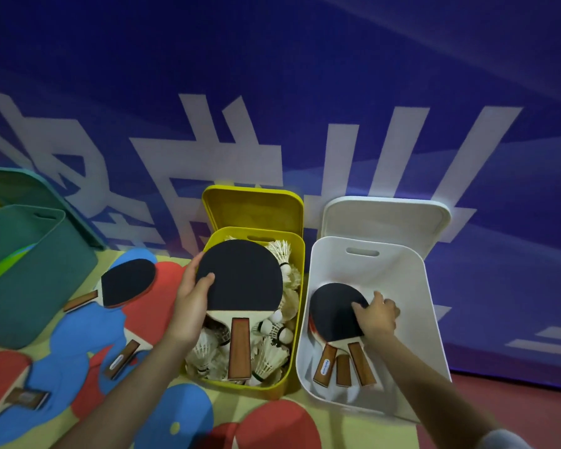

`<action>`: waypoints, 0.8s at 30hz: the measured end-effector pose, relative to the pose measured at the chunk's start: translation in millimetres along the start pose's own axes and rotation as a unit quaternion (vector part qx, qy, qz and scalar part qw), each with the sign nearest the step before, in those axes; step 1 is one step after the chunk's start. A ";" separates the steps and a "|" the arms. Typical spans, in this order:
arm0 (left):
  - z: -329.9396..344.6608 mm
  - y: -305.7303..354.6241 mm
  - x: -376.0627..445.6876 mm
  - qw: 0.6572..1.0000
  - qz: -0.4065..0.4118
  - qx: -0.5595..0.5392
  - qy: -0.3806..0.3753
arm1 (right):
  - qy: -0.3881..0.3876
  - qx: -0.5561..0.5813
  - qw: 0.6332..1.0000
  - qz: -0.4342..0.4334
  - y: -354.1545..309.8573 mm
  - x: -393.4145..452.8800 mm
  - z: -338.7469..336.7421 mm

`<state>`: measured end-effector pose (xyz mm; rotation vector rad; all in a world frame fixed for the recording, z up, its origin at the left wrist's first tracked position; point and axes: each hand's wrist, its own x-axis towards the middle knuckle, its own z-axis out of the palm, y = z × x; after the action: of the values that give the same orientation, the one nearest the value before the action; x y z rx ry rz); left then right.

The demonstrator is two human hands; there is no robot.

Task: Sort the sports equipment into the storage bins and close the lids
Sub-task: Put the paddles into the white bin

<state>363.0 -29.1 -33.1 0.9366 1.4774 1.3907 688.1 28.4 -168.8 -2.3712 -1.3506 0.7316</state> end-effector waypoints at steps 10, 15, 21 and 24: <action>94.7 37.7 -30.7 0.993 0.072 -0.020 -0.093 | -0.210 0.494 0.829 -0.158 -94.6 -102.0 -112.2; 134.4 16.3 -42.8 0.972 0.071 0.062 -0.215 | -0.069 0.509 0.856 -0.064 -53.9 -84.8 -108.7; 131.4 -22.5 -30.8 0.876 0.211 0.394 -0.182 | 0.039 0.444 0.895 0.011 -9.2 -69.4 -94.4; 128.6 -39.6 -28.2 0.847 0.179 0.468 -0.179 | 0.050 0.419 0.905 0.053 -3.7 -54.6 -65.5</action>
<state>495.2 -16.0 -68.4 2.0407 1.7303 0.5769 699.9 -18.2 -98.3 -1.7457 -0.6476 0.9585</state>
